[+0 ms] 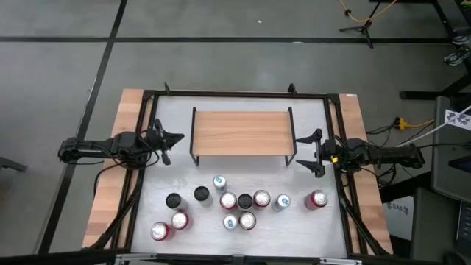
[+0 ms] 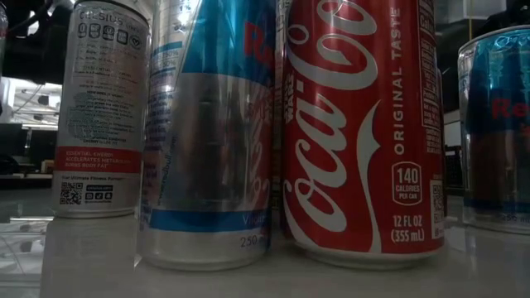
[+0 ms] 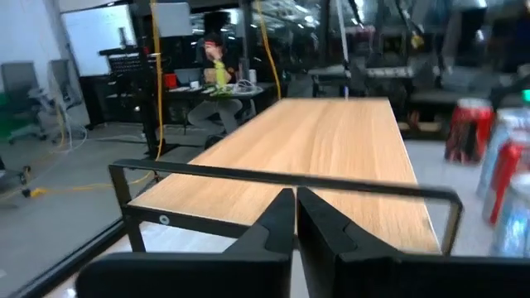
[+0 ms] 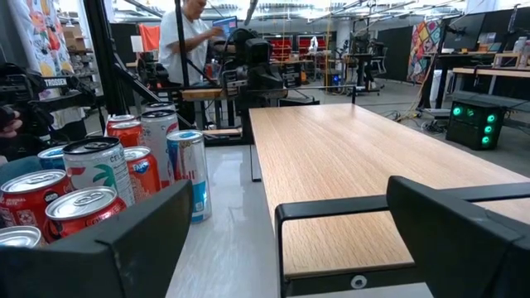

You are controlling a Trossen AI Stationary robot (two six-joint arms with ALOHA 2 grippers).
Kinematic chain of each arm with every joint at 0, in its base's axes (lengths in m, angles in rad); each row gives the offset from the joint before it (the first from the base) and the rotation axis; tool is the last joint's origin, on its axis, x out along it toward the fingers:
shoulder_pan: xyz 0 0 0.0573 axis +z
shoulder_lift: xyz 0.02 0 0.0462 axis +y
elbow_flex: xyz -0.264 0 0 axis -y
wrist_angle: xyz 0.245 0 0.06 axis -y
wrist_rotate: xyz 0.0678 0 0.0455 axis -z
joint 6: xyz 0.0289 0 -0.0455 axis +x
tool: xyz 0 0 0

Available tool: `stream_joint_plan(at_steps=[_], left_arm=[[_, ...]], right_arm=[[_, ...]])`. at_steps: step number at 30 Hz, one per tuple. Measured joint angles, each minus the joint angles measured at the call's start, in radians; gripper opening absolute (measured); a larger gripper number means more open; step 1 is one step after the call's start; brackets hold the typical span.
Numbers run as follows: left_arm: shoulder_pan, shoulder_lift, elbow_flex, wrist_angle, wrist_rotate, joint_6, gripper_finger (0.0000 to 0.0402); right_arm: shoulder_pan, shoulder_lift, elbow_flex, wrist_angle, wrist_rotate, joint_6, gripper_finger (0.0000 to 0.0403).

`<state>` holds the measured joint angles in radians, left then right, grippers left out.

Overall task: Place canned beverage on shelf
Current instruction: Put the center white soda can on the shelf

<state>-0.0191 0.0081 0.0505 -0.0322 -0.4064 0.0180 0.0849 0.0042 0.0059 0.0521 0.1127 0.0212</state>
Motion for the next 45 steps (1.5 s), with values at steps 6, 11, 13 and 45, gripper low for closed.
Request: stream_joint_plan(at_steps=[6, 11, 13, 45], left_arm=[[0.000, 0.000, 0.000, 0.063, -0.003, -0.115, 0.0084], [0.000, 0.000, 0.000, 0.060, -0.027, -0.210, 0.0159], [0.000, 0.000, 0.000, 0.060, -0.019, -0.242, 0.0186], [-0.053, 0.350, 0.007, 0.599, 0.087, -0.325, 0.0236]], right_arm=[[0.000, 0.000, 0.000, 0.003, 0.000, 0.000, 0.0392], [0.000, 0.000, 0.000, 0.004, 0.010, 0.000, 0.0392], [0.000, 0.000, 0.000, 0.004, 0.010, 0.000, 0.0392], [0.000, 0.000, 0.001, 0.011, 0.000, 0.115, 0.0392]])
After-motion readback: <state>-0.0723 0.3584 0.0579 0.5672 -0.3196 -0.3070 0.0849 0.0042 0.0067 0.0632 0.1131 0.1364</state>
